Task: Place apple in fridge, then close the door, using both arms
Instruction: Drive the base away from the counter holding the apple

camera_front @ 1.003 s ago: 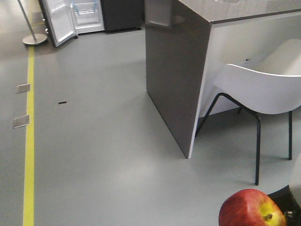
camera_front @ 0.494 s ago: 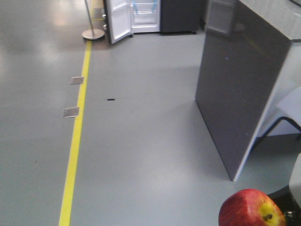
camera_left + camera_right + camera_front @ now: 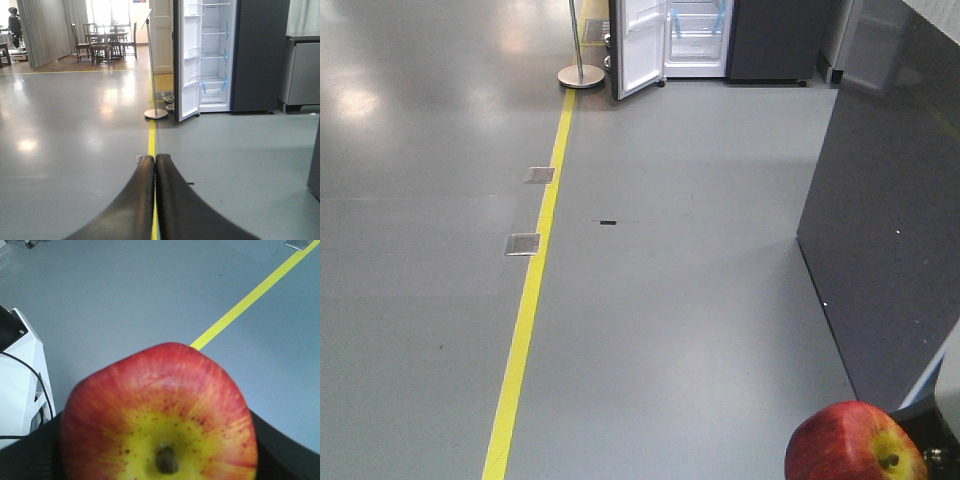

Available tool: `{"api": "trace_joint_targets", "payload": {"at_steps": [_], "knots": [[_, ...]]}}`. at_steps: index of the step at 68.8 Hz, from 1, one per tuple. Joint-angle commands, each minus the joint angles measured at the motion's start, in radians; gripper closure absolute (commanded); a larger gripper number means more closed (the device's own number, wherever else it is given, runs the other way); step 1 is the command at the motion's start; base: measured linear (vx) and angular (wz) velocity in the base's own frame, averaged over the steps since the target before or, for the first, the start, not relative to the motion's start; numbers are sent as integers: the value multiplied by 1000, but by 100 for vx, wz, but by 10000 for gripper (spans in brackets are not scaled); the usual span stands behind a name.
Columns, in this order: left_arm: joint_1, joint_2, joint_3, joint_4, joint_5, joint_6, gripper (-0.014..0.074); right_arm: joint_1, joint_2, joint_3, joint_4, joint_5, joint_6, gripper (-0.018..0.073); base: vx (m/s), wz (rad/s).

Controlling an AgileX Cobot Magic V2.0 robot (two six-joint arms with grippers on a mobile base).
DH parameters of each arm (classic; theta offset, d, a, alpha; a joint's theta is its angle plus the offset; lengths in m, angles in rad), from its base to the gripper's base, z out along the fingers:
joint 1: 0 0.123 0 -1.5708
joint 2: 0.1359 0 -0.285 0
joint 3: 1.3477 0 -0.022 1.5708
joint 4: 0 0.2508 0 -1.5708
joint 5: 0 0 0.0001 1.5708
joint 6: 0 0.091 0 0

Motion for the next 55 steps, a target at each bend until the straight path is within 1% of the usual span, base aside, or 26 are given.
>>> {"api": "trace_joint_targets", "payload": {"at_steps": [1,55], "knots": [[-7,-14,-16,-10,-69,-1,603,0,-2,-28,41,-45,-10,437,22,13],[-7,-14,-16,-10,-69,-1,603,0,-2,-28,41,-45,-10,437,28,5]]}}
